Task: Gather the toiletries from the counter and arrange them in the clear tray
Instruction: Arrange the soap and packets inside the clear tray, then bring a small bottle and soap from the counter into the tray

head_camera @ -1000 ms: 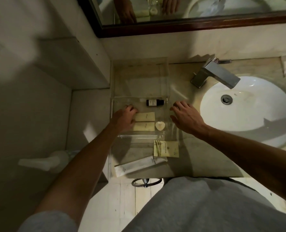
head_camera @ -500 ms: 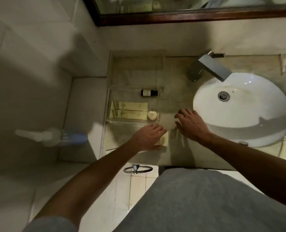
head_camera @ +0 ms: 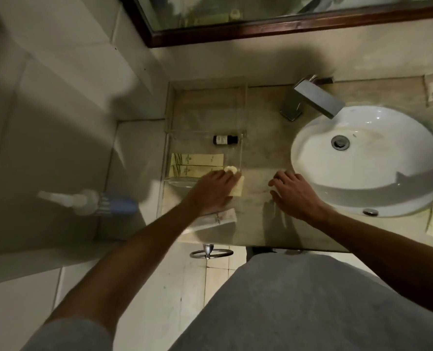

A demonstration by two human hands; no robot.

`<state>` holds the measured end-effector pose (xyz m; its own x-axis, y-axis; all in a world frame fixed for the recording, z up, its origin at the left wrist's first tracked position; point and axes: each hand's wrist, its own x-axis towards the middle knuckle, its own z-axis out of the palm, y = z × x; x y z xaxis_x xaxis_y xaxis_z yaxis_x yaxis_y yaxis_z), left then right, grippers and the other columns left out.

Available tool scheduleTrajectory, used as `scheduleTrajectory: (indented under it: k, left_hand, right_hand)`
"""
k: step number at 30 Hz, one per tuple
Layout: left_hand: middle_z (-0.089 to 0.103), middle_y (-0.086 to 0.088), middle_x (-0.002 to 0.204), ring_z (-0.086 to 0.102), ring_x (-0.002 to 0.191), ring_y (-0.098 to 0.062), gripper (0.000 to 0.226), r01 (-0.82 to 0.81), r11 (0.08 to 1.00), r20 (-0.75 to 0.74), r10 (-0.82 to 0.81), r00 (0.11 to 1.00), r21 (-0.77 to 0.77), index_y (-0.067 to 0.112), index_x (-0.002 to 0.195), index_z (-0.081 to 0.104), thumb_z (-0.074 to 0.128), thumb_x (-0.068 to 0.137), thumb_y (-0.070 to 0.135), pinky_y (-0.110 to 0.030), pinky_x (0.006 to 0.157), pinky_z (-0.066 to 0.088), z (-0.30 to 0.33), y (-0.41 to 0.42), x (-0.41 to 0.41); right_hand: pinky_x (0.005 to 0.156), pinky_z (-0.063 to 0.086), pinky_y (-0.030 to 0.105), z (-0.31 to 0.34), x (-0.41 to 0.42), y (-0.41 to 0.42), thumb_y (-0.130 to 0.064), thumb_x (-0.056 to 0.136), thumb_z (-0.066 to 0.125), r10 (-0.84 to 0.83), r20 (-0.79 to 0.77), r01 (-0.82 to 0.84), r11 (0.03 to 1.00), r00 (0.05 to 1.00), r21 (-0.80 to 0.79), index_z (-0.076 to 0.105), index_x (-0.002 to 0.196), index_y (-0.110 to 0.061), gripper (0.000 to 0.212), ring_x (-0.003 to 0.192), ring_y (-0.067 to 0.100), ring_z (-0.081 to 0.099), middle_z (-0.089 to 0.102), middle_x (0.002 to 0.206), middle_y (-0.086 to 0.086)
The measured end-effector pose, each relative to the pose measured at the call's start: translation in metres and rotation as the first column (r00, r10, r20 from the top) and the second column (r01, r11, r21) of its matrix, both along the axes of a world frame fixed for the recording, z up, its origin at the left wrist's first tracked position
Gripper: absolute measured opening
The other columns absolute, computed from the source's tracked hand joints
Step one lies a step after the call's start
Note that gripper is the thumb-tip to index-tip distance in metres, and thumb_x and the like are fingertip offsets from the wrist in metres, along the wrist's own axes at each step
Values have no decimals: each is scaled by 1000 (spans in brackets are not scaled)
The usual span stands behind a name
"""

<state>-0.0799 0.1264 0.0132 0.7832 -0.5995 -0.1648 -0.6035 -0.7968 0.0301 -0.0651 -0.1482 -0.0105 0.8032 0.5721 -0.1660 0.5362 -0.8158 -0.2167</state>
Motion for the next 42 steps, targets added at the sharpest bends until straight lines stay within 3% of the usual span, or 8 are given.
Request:
scheduleTrajectory:
  k: [6, 10, 18, 24, 27, 30, 35, 42]
  left_hand:
    - [48, -14, 132, 53, 111, -29, 82, -107, 977, -42, 116, 992, 186, 10, 145, 29, 68, 81, 44, -43, 92, 48, 7, 71, 45]
    - [46, -13, 131, 55, 108, -29, 89, -150, 954, -123, 187, 975, 260, 12, 145, 24, 68, 78, 52, -44, 85, 51, -2, 100, 59]
    - [51, -9, 125, 58, 99, -26, 90, -153, 975, -227, 187, 956, 159, 16, 139, 34, 67, 72, 67, -43, 80, 54, -10, 129, 75]
    - [45, -13, 133, 53, 111, -31, 79, -179, 960, -276, 236, 932, 216, 10, 139, 39, 75, 75, 38, -43, 85, 52, -12, 135, 75]
    - [47, -16, 135, 53, 115, -35, 84, -208, 965, -151, 232, 961, 158, 9, 137, 41, 78, 68, 39, -47, 90, 49, -8, 122, 72]
    - [46, -17, 139, 47, 124, -36, 83, -219, 972, -55, 224, 973, 83, 8, 141, 37, 70, 72, 41, -47, 102, 40, 3, 76, 72]
    - [50, -20, 136, 48, 122, -35, 78, -146, 988, -53, 144, 988, -41, 6, 138, 40, 54, 72, 46, -46, 103, 40, 4, -55, 73]
    - [51, -17, 135, 48, 124, -31, 73, -17, 966, -68, -1, 998, -260, 8, 138, 43, 63, 76, 40, -42, 104, 38, -12, -289, 63]
  right_hand:
    - [88, 48, 41, -2, 0, 2, -28, 92, 62, -39, 0, 39, 999, 999, 2, 64, 118, -14, 29, 108, 25, 56, 59, 119, 8]
    - [90, 47, 41, -2, 2, -2, -27, 92, 62, -82, 3, 82, 997, 997, -7, 63, 118, -14, 30, 108, 25, 55, 59, 118, 8]
    - [90, 47, 42, -3, 10, -2, -20, 86, 68, -96, 0, 96, 995, 995, -26, 63, 116, -14, 32, 107, 25, 54, 59, 117, 7]
    - [88, 48, 41, -1, 10, 8, -18, 81, 70, -78, -24, 77, 996, 997, -38, 64, 117, -13, 37, 106, 26, 55, 59, 116, 8]
    - [89, 48, 40, 3, 12, 4, -21, 83, 66, -112, -23, 111, 993, 993, -46, 63, 119, -12, 37, 106, 26, 55, 59, 118, 8]
    - [92, 47, 39, 6, 14, -12, -33, 88, 61, -175, -21, 175, 984, 984, -26, 60, 122, -12, 40, 106, 25, 55, 59, 121, 8]
    - [95, 45, 41, 11, 17, -70, -50, 88, 48, -257, 18, 256, 966, 966, 27, 59, 124, -11, 54, 110, 29, 53, 59, 123, 12]
    - [101, 43, 45, 21, 0, -236, -47, 85, 58, -459, 49, 454, 887, 887, 82, 61, 126, -9, 56, 120, 34, 54, 60, 131, 15]
